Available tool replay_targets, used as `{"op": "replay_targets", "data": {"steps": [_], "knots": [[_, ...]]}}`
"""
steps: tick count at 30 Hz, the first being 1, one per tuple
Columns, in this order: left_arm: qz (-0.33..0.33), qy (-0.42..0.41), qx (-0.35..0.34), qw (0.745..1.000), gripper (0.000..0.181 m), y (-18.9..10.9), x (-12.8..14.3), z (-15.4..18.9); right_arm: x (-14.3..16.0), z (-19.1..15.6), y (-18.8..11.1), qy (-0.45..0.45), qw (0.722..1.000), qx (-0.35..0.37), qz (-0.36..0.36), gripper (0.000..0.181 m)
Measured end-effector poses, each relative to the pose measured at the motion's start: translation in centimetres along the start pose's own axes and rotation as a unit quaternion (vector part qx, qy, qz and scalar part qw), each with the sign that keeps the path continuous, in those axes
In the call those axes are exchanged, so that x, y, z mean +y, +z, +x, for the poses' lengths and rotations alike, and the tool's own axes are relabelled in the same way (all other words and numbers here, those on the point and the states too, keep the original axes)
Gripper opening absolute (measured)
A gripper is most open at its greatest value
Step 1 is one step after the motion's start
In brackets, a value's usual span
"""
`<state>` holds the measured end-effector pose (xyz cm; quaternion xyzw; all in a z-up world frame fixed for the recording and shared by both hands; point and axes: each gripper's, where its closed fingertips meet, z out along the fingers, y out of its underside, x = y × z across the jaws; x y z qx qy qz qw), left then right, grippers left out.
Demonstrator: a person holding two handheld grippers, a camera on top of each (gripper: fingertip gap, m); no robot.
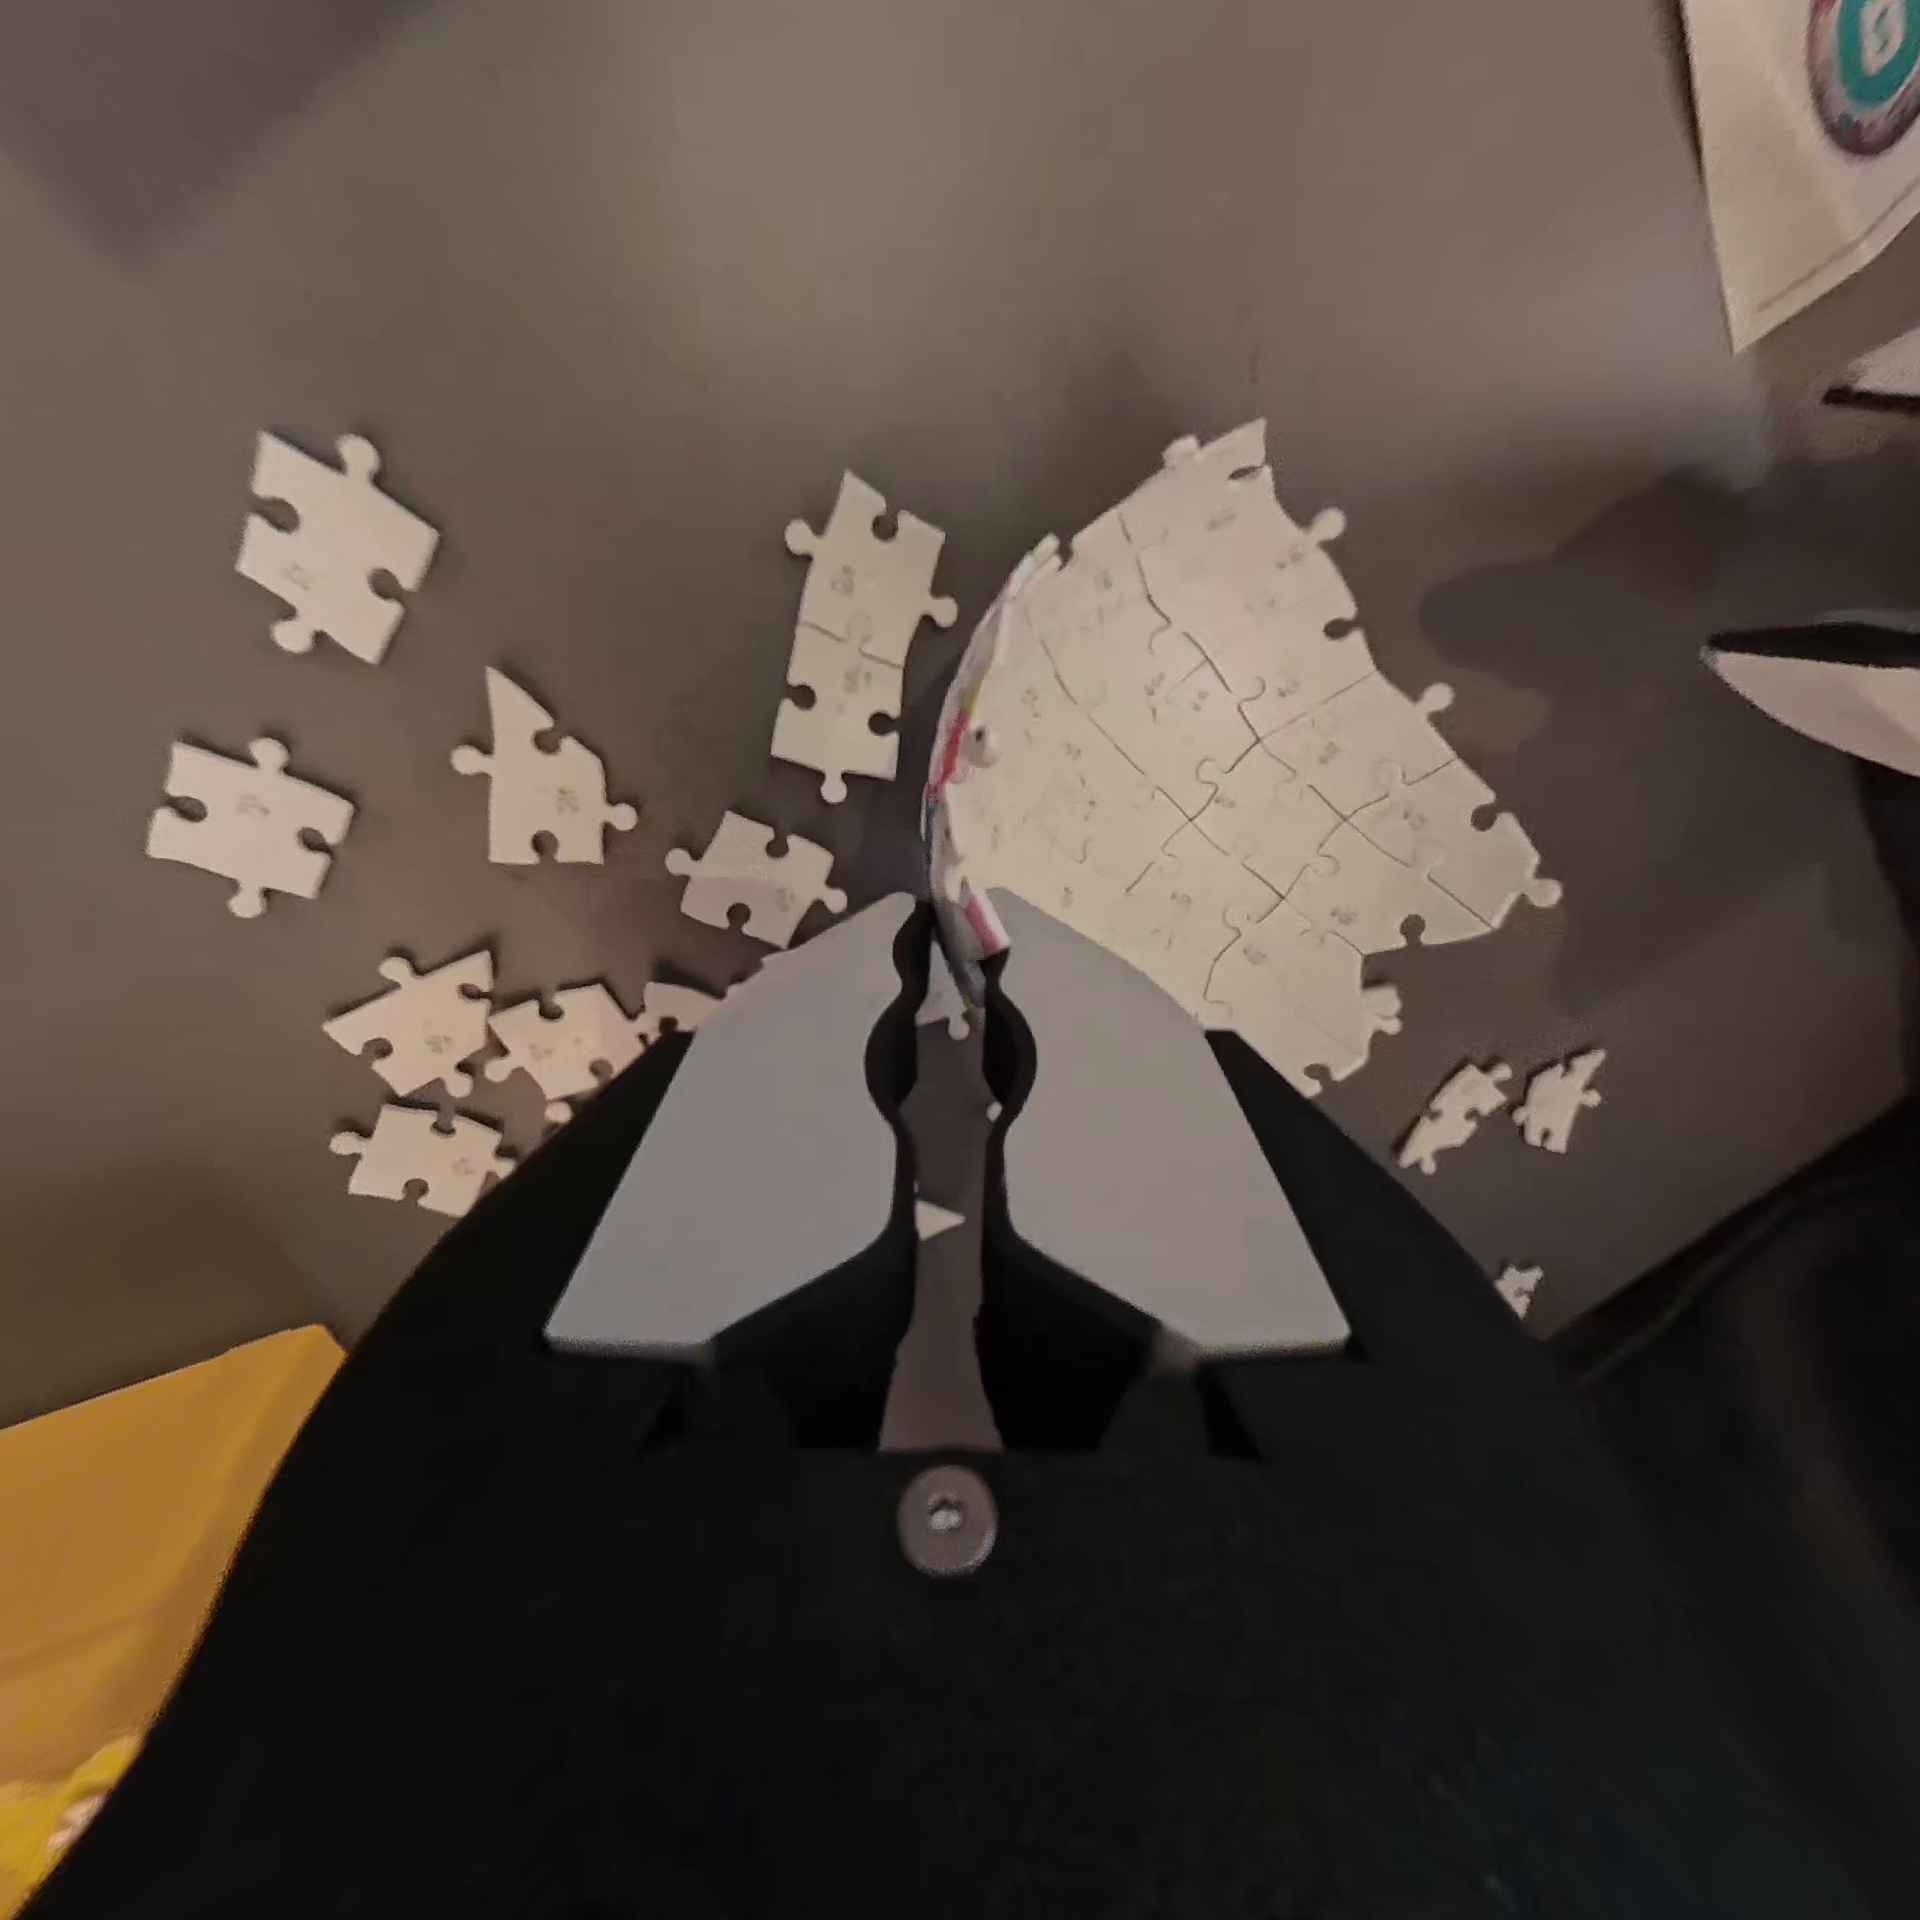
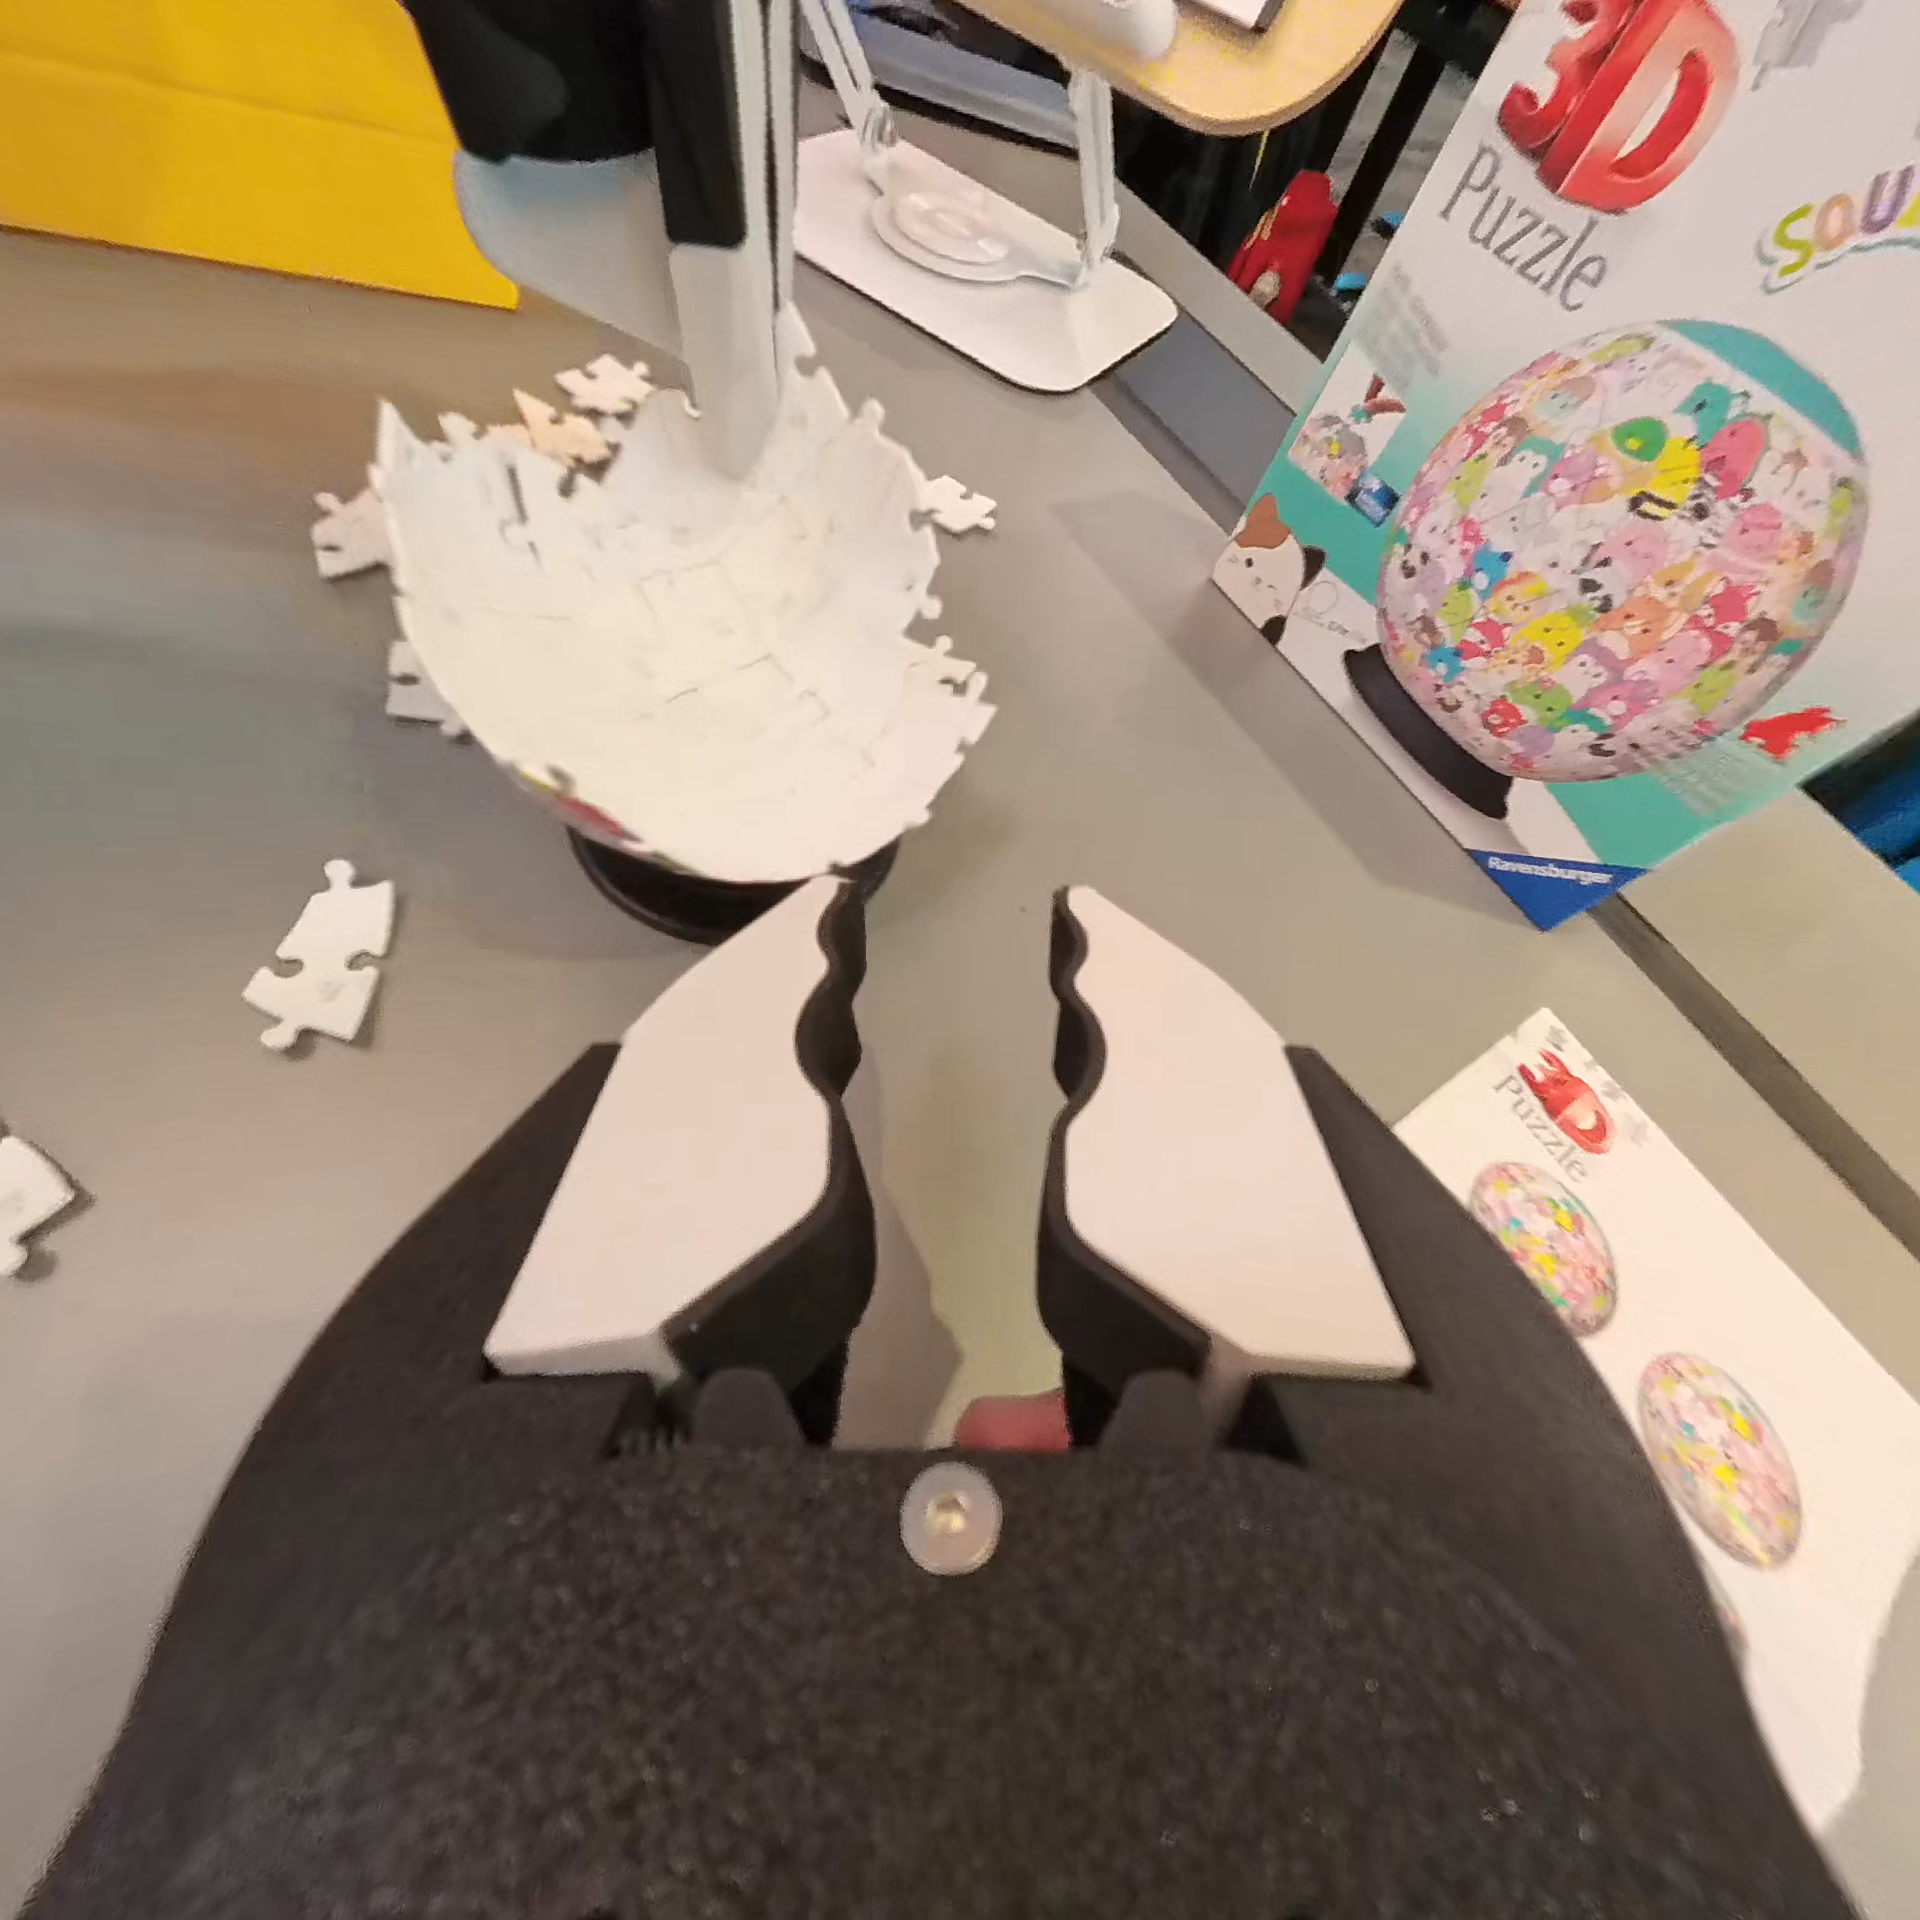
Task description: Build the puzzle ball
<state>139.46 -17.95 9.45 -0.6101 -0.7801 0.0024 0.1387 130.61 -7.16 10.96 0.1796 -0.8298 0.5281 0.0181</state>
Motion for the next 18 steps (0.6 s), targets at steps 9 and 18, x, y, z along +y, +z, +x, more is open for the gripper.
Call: {"op": "replay_targets", "data": {"steps": [9,18], "knots": [[0.123,0.011,-0.024,0.992,0.025,-0.7,-0.6,0.9,3.1,-0.6,-3.4,0.036,0.999,0.009,-0.018,0.041],[0.257,0.021,-0.021,0.966,0.053,-5.8,1.0,2.1,2.3,-3.1,-7.4,0.098,0.995,0.004,-0.001,0.055]]}}
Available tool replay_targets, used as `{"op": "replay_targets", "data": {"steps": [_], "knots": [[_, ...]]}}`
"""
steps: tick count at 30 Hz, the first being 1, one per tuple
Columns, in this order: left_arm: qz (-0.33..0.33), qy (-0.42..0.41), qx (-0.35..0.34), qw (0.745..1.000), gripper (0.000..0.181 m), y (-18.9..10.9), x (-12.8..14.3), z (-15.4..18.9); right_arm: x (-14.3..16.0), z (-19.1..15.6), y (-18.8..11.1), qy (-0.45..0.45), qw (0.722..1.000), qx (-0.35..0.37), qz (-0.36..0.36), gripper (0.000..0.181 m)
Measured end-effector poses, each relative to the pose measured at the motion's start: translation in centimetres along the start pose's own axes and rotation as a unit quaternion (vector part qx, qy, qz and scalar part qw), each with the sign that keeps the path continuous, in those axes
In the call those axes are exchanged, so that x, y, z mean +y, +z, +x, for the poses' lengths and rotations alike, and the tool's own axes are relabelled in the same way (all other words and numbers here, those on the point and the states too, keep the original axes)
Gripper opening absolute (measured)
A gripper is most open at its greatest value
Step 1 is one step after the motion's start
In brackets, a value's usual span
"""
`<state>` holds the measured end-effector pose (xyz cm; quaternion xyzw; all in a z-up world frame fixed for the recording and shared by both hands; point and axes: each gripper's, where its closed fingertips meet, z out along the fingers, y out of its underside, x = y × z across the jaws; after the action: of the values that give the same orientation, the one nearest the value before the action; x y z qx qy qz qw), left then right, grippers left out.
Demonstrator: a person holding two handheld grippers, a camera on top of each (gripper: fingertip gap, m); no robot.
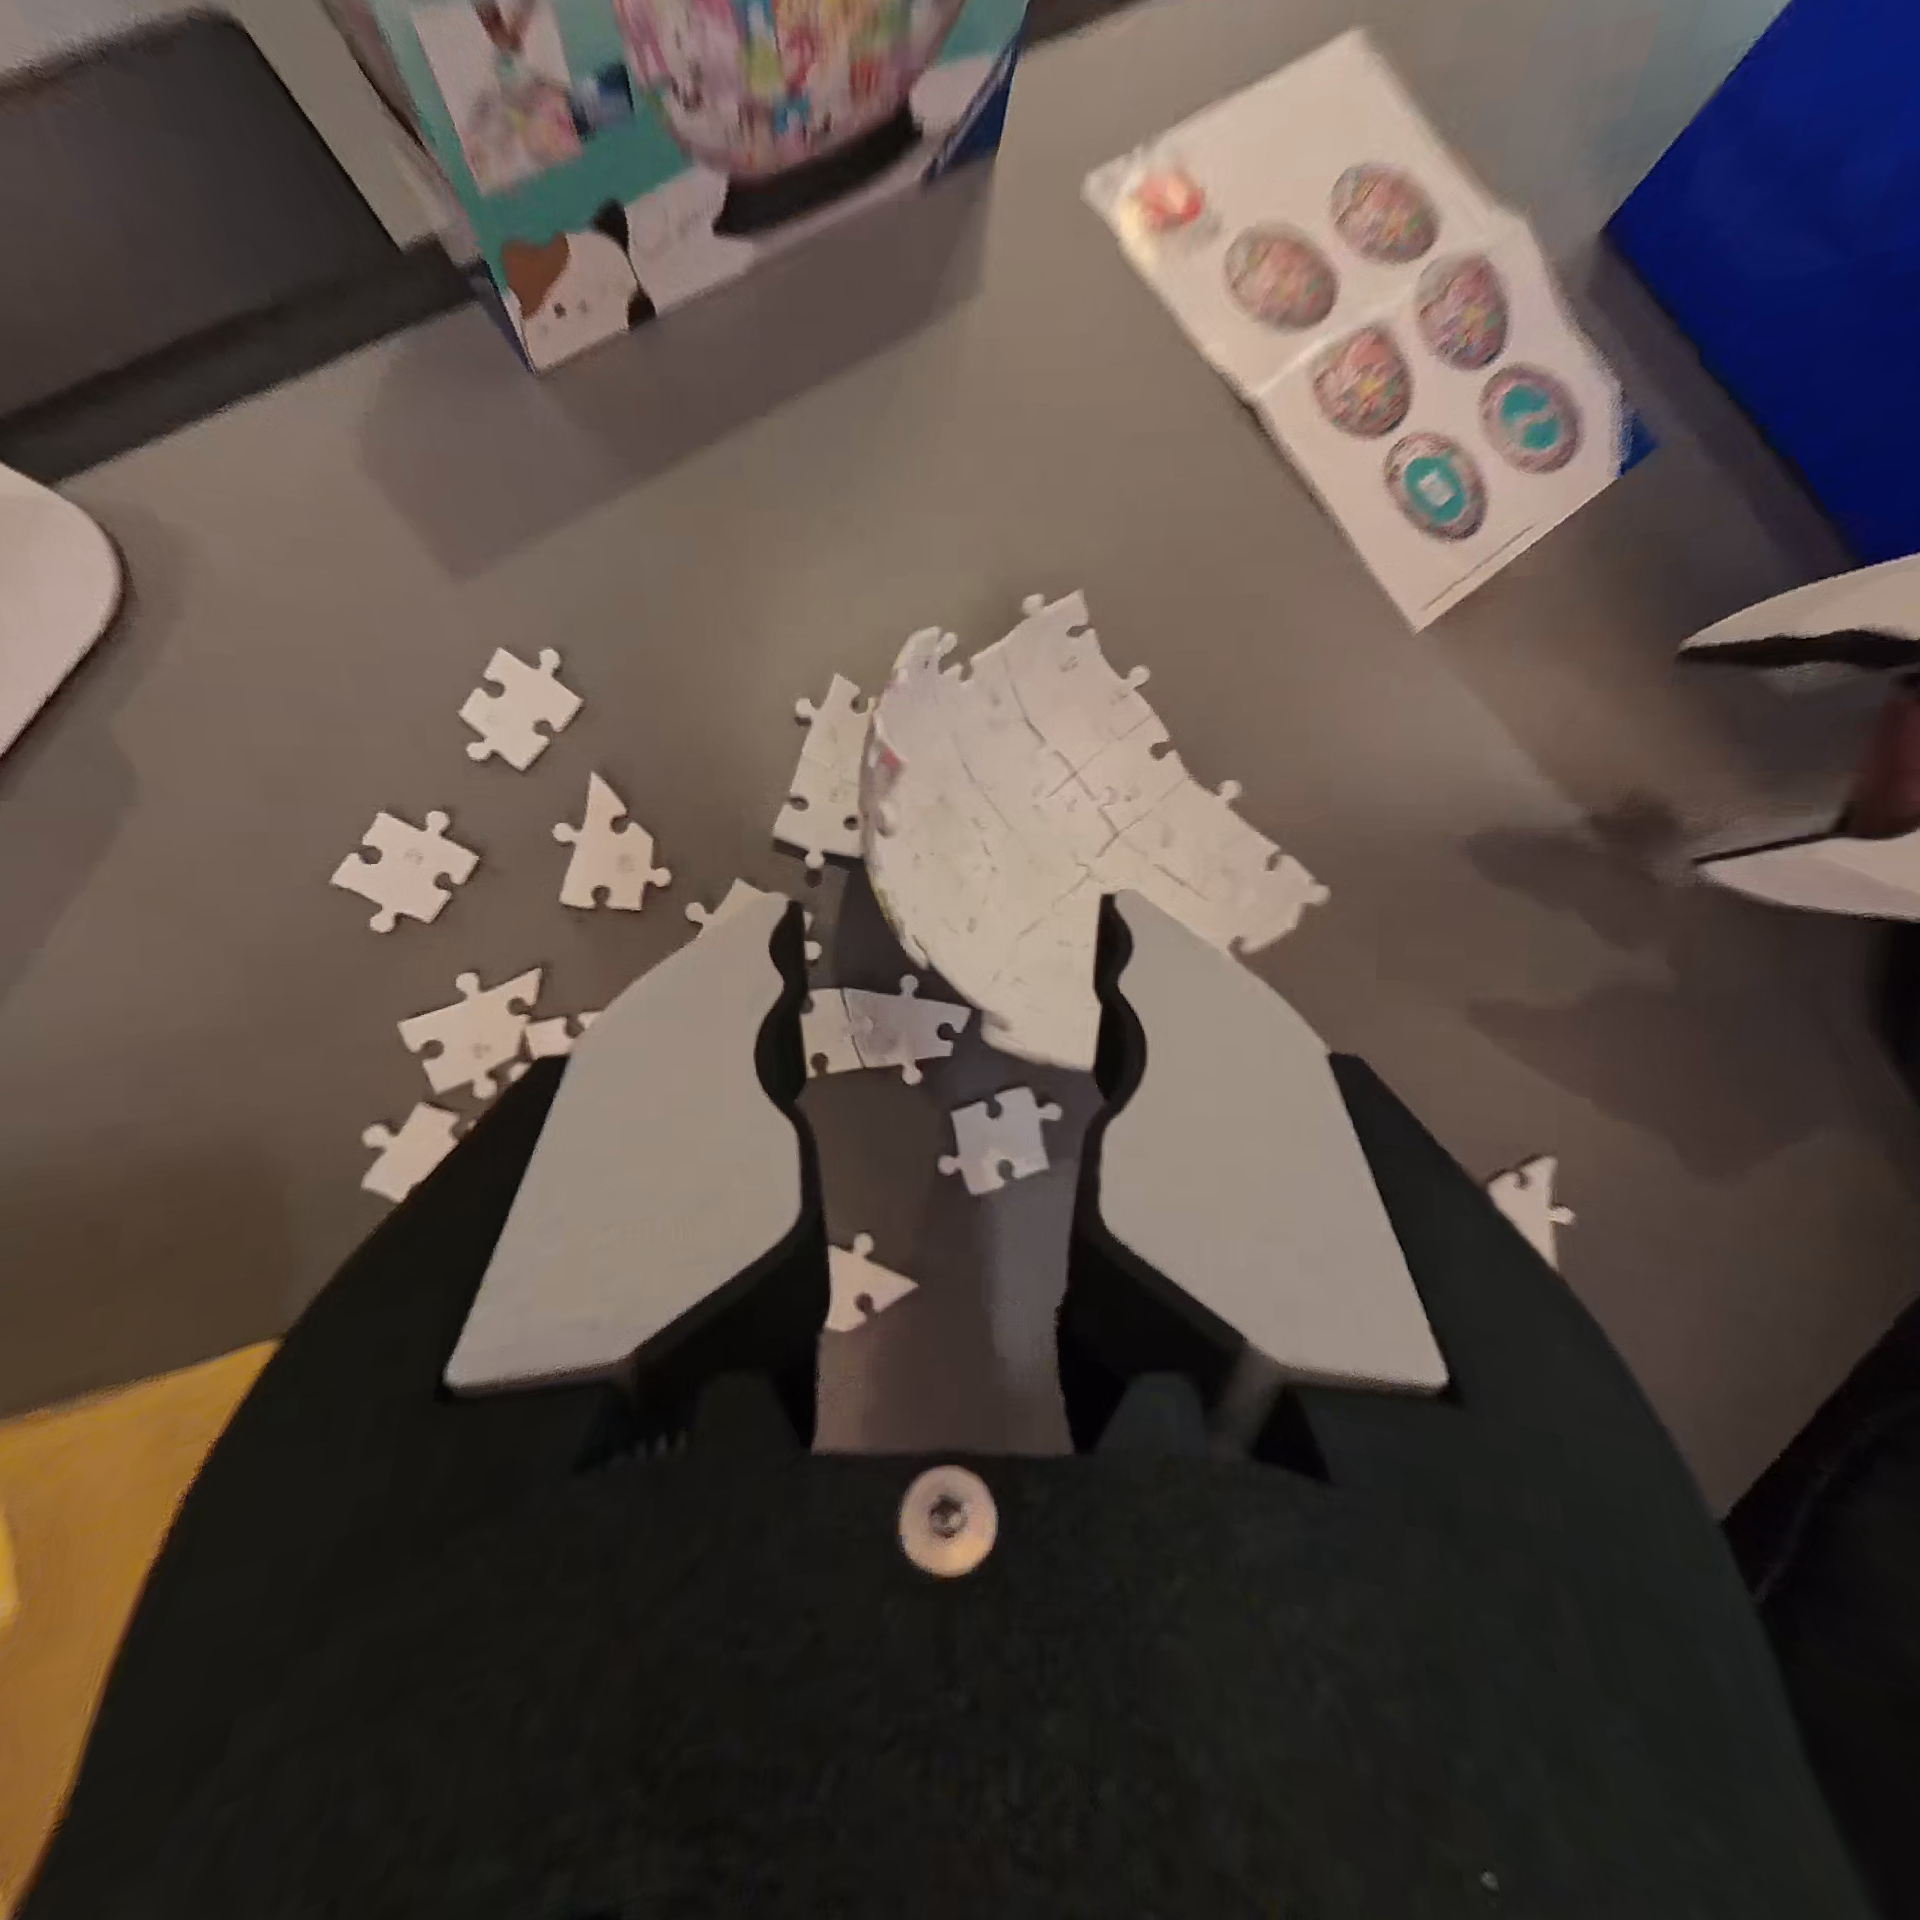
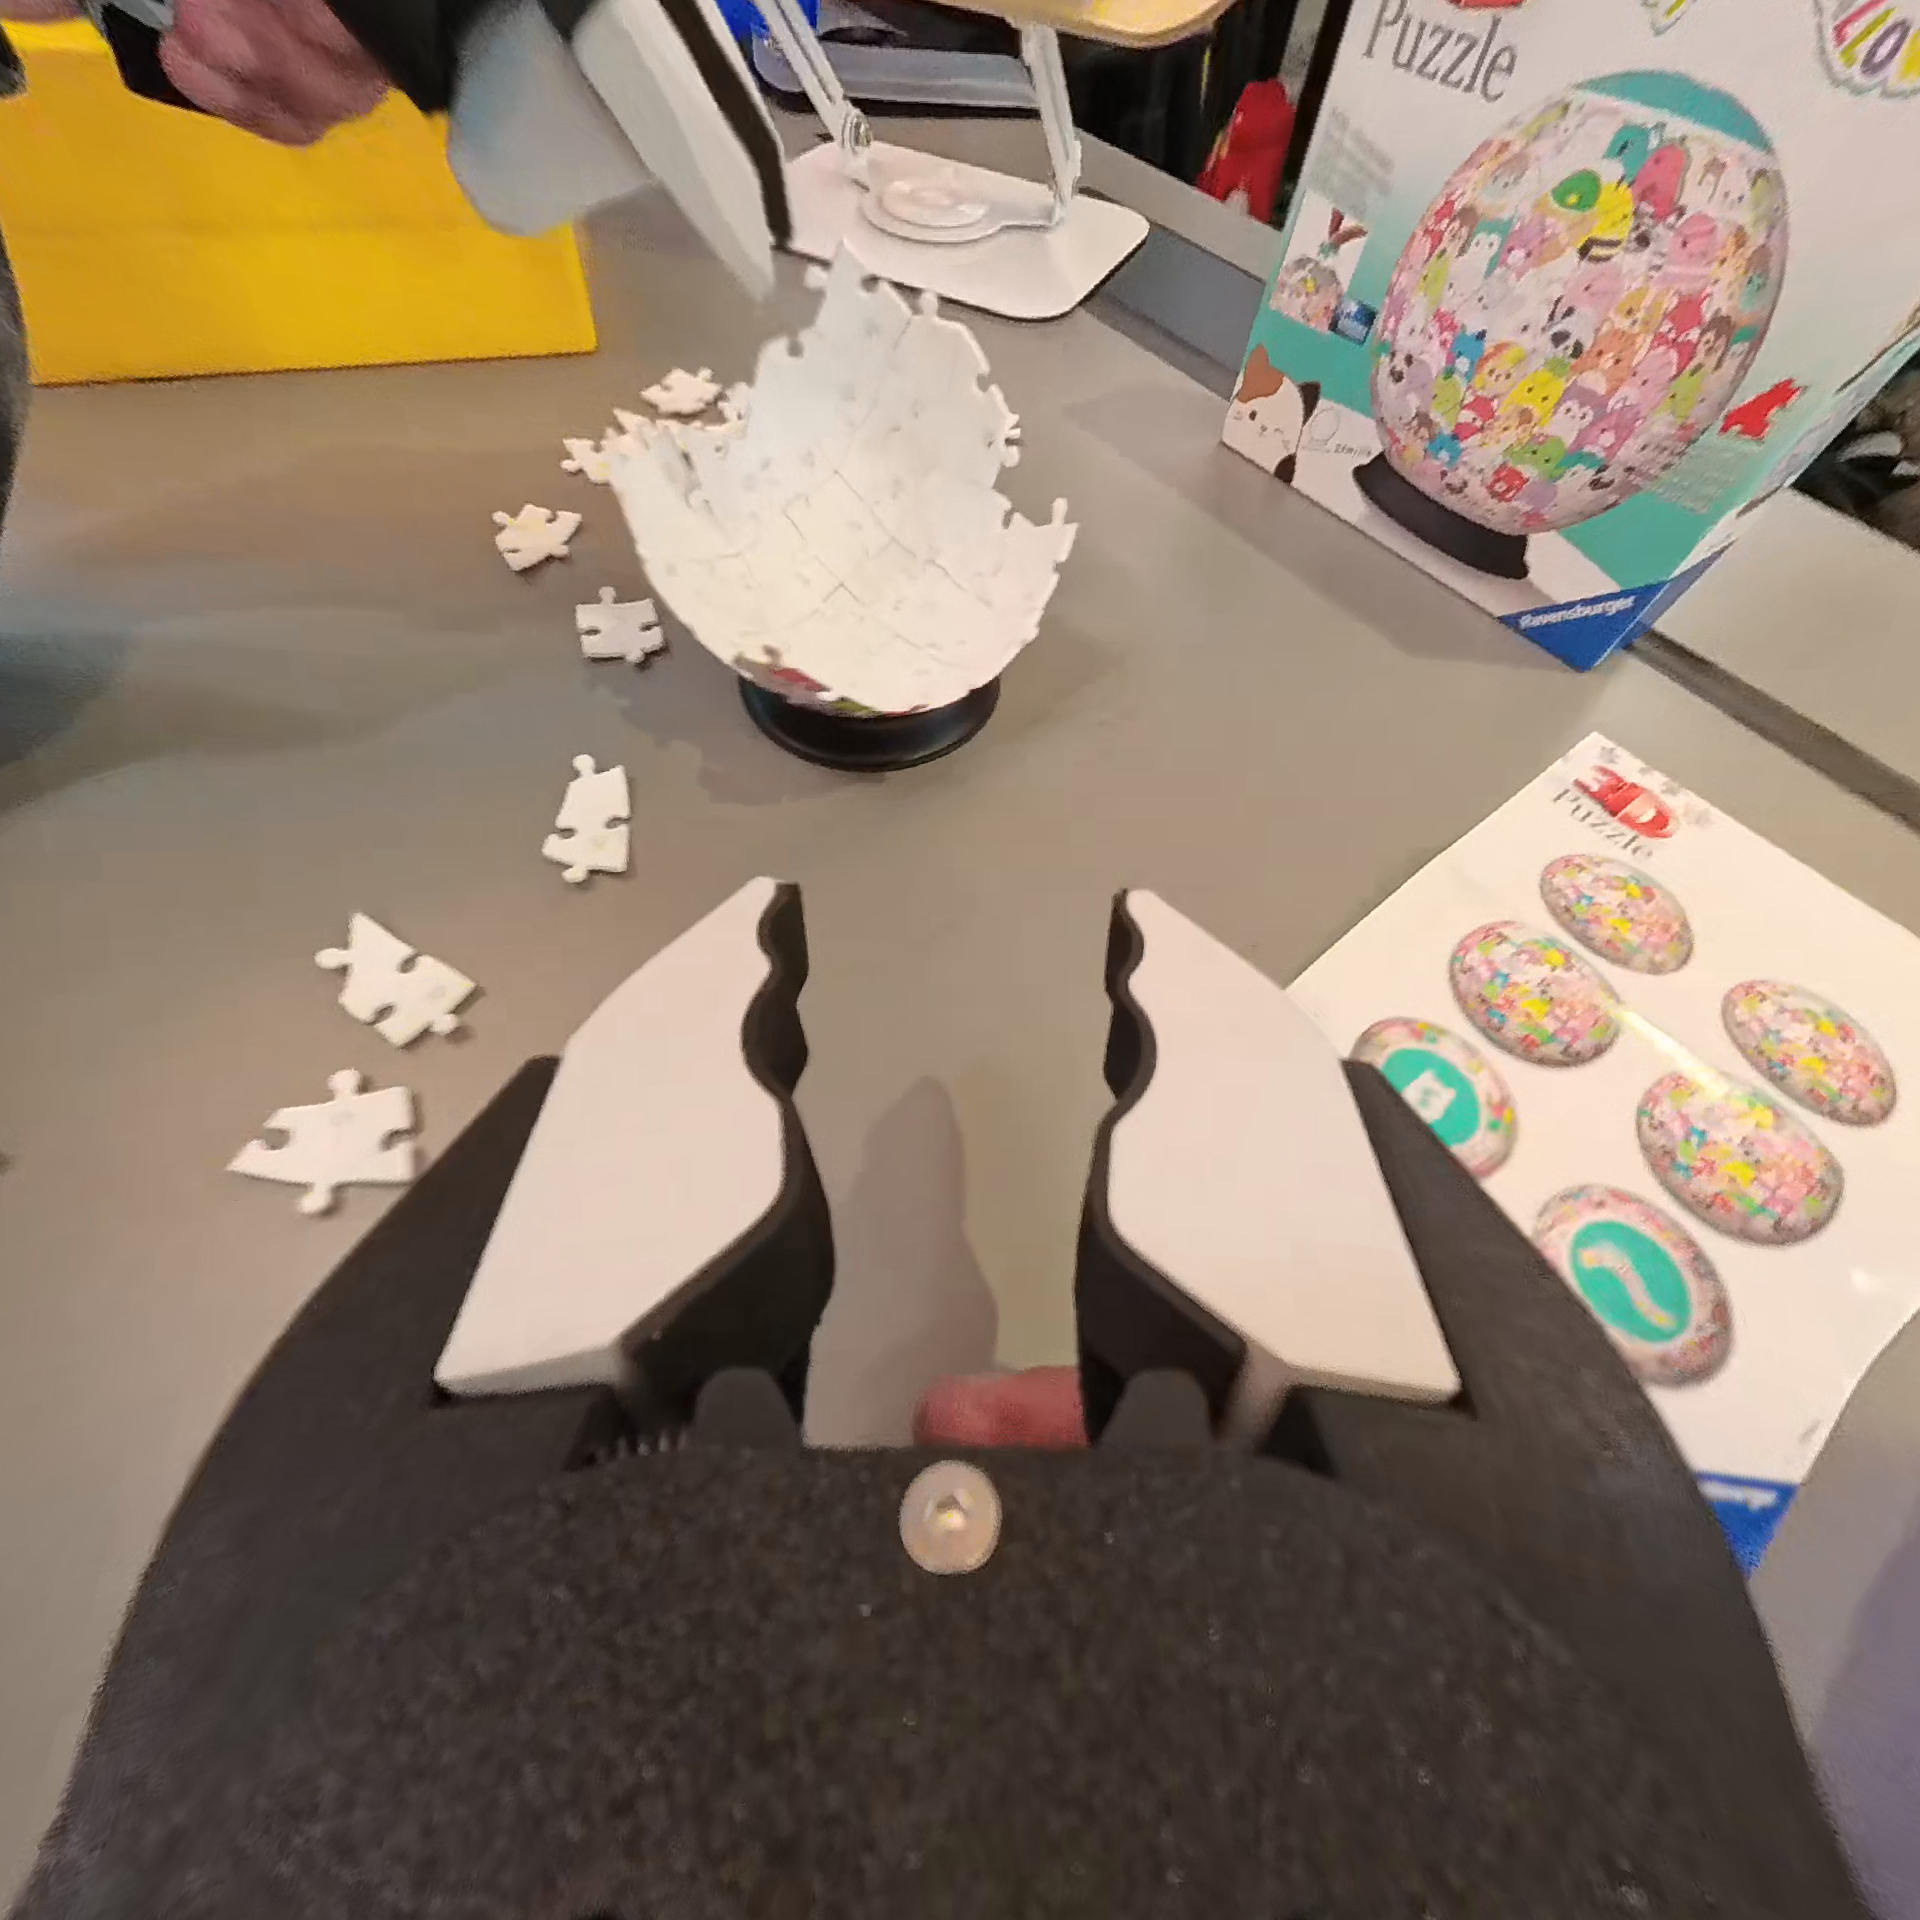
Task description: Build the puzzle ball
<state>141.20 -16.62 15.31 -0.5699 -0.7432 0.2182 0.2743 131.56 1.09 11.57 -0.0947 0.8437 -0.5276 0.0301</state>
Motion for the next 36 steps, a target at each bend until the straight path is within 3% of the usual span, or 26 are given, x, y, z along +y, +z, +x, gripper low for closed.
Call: {"op": "replay_targets", "data": {"steps": [3,6,8,10,14,19,28,33,36], "knots": [[0.119,0.006,-0.018,0.993,0.061,-5.3,0.5,1.9,0.1,-1.7,-1.4,0.036,0.999,0.0,-0.007,0.058],[0.234,-0.011,-0.014,0.972,0.078,-9.1,2.7,4.9,-1.4,-3.7,-3.6,0.083,0.996,-0.001,0.034,0.06],[0.267,-0.02,-0.002,0.963,0.078,-9.5,5.2,6.8,-2.6,-4.6,-4.9,0.085,0.993,0.008,0.079,0.059],[0.275,-0.015,0.007,0.961,0.08,-8.8,7.7,8.5,-1.9,-5.1,-5.2,0.087,0.992,0.012,0.092,0.059],[0.297,-0.002,0.022,0.955,0.071,-7.1,11.8,10.8,2.2,-6.1,-4.9,0.049,0.998,0.018,0.02,0.059],[0.262,0.056,0.057,0.962,0.071,-5.6,12.1,13.4,3.0,-7.0,-4.7,0.0,1.0,0.02,-0.002,0.05],[0.212,0.073,0.073,0.972,0.058,-4.3,13.4,14.2,4.3,-8.3,-3.6,-0.014,0.999,-0.009,-0.036,0.047],[0.1,0.138,0.061,0.983,0.033,-0.7,15.3,14.5,5.9,-10.9,-2.6,-0.025,0.994,-0.061,-0.086,0.041],[0.054,0.15,0.07,0.985,0.033,1.3,15.3,15.1,5.7,-11.3,-2.6,-0.037,0.994,-0.065,-0.083,0.041]]}}
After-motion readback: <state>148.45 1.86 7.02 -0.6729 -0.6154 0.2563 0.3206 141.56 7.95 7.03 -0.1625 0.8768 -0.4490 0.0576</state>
